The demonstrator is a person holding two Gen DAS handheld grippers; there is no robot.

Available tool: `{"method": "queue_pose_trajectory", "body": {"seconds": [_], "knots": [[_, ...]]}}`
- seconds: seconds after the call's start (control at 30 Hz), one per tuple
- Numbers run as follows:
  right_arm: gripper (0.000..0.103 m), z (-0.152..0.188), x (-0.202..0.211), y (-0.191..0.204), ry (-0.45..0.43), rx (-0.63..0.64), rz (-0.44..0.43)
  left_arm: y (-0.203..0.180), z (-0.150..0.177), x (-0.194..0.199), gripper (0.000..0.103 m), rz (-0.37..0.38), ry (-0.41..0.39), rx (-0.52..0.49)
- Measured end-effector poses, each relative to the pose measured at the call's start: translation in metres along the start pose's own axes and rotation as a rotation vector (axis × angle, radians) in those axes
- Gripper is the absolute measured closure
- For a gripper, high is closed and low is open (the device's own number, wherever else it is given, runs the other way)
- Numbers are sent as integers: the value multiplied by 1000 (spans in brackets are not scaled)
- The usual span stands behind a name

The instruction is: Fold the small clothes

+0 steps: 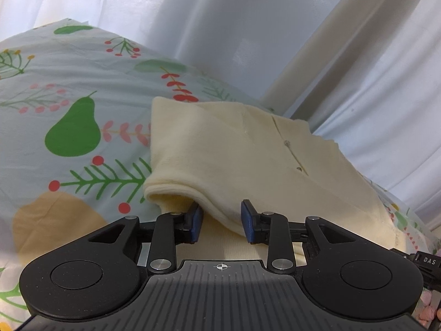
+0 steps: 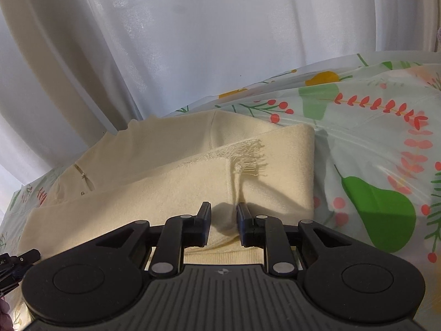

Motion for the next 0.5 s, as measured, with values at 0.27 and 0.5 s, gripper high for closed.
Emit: {"method": "queue_pose_trajectory", "body": {"seconds": [0.27, 0.5], "knots": [[100, 3, -5, 32, -68, 198, 69, -11, -3, -7, 65, -50, 11, -46], [100, 0, -12, 29, -130, 245, 201, -18, -3, -7, 57, -61, 19, -69]]}}
Point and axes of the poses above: each gripper's, at about its wrist camera, not at the fingertips, and x roughly against the way its jaws point, y to its left, z to its underside, the point moved 1 cm from there along -x, roughly the way its jaws point
